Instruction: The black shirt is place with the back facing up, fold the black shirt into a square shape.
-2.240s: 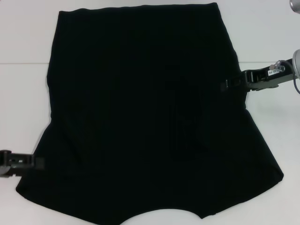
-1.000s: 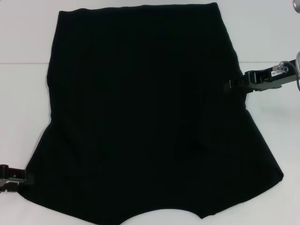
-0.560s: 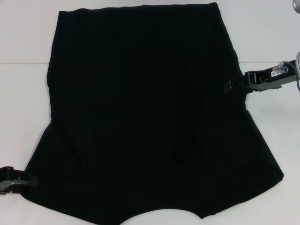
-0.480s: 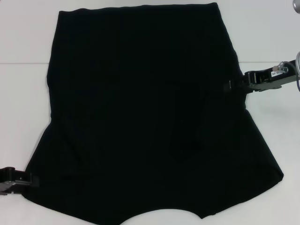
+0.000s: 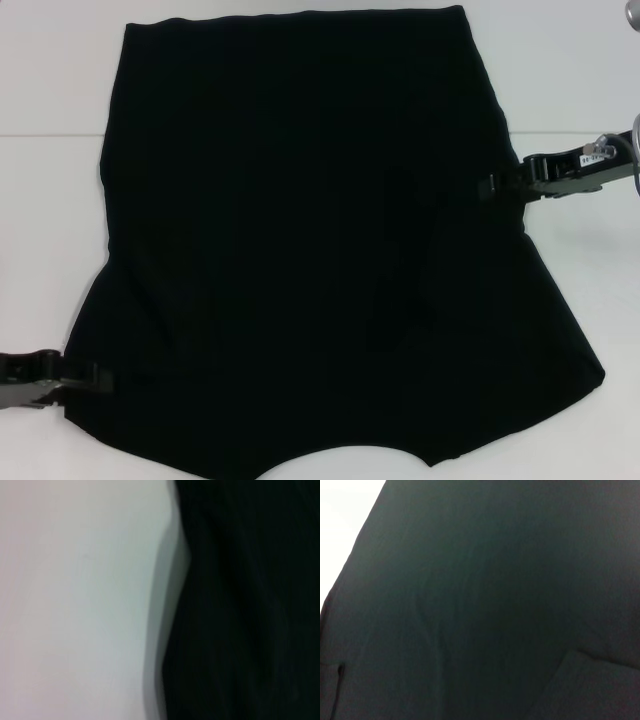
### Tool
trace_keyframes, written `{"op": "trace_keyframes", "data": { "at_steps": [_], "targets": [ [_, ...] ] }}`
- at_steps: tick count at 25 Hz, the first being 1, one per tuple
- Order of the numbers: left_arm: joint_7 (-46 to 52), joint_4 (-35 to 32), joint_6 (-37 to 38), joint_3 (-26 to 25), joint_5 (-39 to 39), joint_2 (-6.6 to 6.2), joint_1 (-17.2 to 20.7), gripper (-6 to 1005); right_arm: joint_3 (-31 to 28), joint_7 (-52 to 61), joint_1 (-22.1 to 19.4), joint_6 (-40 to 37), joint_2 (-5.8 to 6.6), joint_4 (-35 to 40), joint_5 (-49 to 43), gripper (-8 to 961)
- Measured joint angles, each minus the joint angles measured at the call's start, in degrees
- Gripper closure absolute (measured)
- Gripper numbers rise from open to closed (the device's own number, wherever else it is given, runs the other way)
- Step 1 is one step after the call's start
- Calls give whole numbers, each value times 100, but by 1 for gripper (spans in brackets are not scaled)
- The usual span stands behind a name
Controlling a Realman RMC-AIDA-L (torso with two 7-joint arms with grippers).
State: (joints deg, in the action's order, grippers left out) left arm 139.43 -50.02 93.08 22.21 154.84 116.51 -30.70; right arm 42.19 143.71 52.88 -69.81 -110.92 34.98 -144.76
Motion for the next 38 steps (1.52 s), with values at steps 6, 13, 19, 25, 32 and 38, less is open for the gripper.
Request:
{"op": "trace_keyframes", "data": {
  "at_steps": [6,13,19,25,32,38],
  "targets": [
    [10,86,-64,47,-7,10,-93,426,0,-1,-29,-7,0,0,0,194],
    [8,16,-70,36,-14,43,-127,483,0,-9,-46,-18,10,0,0,194],
    [-6,-9,-38,47,-14,39,-131,684,45,-10,-58,-38,41,0,-7,194],
    [-137,-16,24,43,-76,17,-168,818,72,-16,-135,-327,136,72,-31,194],
    [-352,34,242,-6,-382,-53,-267,934,171,-181,-449,-1221,361,223,-38,194],
    [-314,138,90,-7,-385,-103,-390,958,283,-487,-706,-1652,390,229,-153,195]
  ]
}}
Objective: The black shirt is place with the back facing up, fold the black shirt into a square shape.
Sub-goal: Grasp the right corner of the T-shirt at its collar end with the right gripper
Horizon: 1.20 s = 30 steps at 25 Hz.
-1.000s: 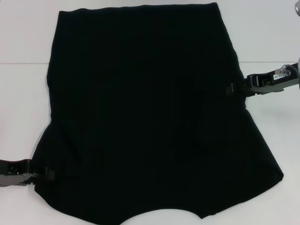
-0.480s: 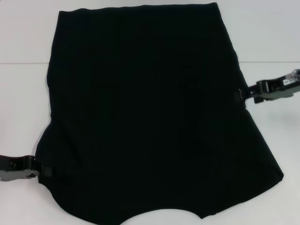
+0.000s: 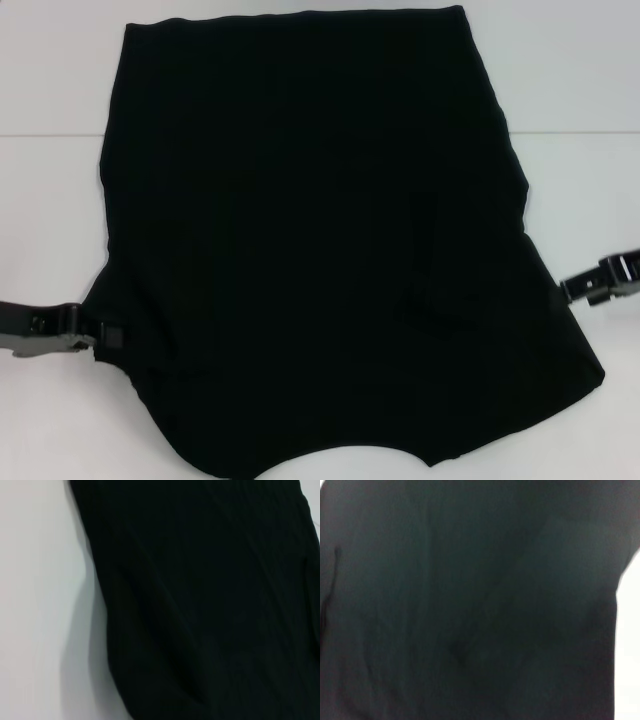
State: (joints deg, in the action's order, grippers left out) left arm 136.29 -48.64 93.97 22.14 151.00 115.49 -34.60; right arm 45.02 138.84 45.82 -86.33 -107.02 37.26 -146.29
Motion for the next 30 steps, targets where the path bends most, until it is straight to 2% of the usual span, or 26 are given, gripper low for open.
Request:
{"op": "trace_keyframes", "data": {
  "at_steps": [8,30],
  "targets": [
    [14,137,-132,0,-1,-43,-75,958,3,-501,-104,-116,-251,1,-501,195],
    [74,135,-214,-3,-1,-26,-59,959,13,-652,-296,-11,-352,0,-656,196]
  ]
}}
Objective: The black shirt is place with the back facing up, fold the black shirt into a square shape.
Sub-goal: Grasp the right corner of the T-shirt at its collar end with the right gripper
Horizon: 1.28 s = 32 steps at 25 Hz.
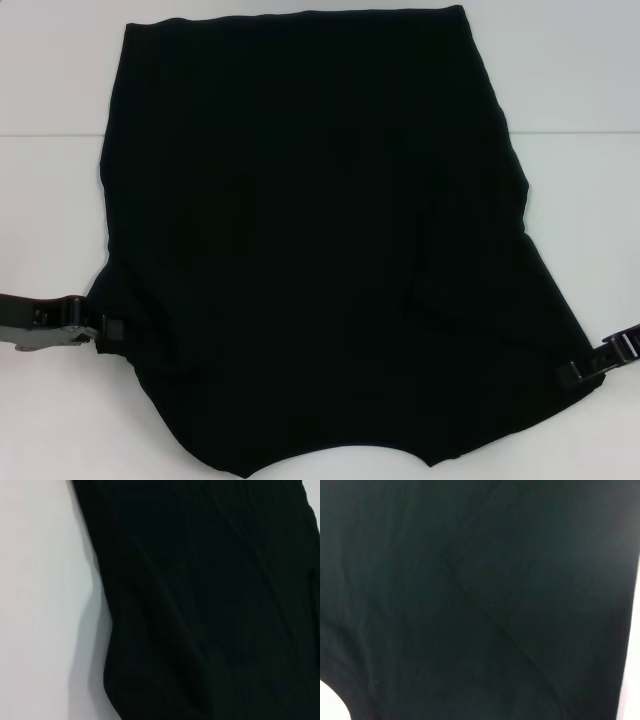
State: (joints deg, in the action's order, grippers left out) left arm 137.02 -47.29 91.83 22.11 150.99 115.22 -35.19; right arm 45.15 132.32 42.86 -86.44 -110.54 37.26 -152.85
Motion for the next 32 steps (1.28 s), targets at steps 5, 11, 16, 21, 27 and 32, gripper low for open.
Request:
{"op": "trace_keyframes", "data": {
  "at_steps": [5,11,16,21,27,32],
  "targets": [
    [0,0,-7,-5,0,10,8,959,-4,-15,-6,85,0,0,-25,196],
    [0,0,-8,-6,0,11,25,959,-13,-14,-9,185,-78,19,-71,196],
    [0,0,-11,-5,1,9,29,959,-15,-16,22,166,-151,15,-52,193],
    [0,30,-34,-5,1,6,30,959,-36,-63,55,89,-219,3,-26,193],
    [0,146,-69,-5,1,-9,5,958,-73,-26,75,26,-227,-16,-16,195],
    [0,150,-69,4,1,-9,-10,957,-230,-29,73,-67,-224,19,-17,197]
  ]
}}
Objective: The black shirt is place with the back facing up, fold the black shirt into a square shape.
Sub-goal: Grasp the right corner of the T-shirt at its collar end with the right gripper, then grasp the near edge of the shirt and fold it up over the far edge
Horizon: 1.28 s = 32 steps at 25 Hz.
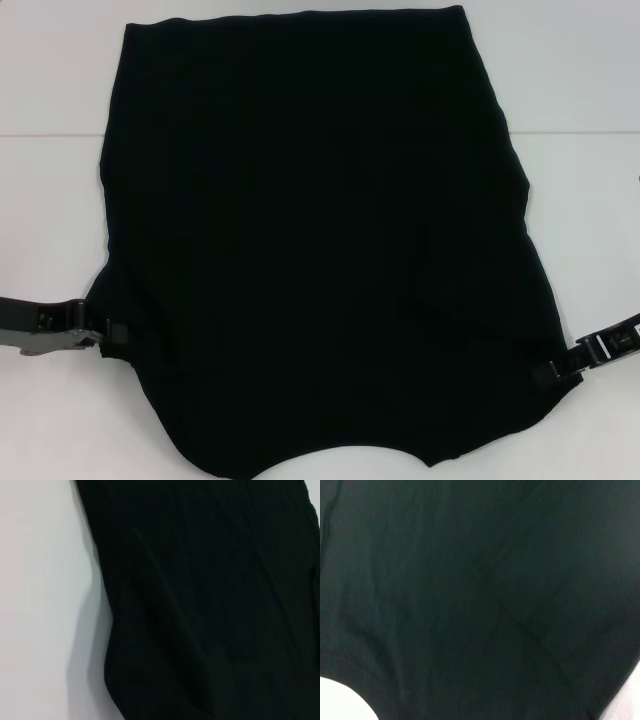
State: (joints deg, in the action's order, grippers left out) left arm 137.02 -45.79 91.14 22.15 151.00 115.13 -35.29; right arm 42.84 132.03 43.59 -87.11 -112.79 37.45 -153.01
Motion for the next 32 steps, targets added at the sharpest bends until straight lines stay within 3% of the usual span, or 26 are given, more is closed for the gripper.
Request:
{"op": "trace_keyframes", "data": {
  "at_steps": [1,11,17,28,32],
  "targets": [
    [0,0,2,5,0,0,-1,957,1,0,-3,-14,0,19,0,197],
    [-43,0,57,3,0,14,-4,958,-87,13,-19,-44,-8,53,7,595],
    [-290,-1,292,-4,-182,5,9,958,-265,15,-163,-319,-63,440,135,856],
    [-332,-182,891,48,356,-41,67,958,-421,170,-481,-1084,-72,768,121,891],
    [-416,-384,1316,51,484,6,194,957,-356,335,-797,-1479,-215,1217,42,890]
  ]
}}
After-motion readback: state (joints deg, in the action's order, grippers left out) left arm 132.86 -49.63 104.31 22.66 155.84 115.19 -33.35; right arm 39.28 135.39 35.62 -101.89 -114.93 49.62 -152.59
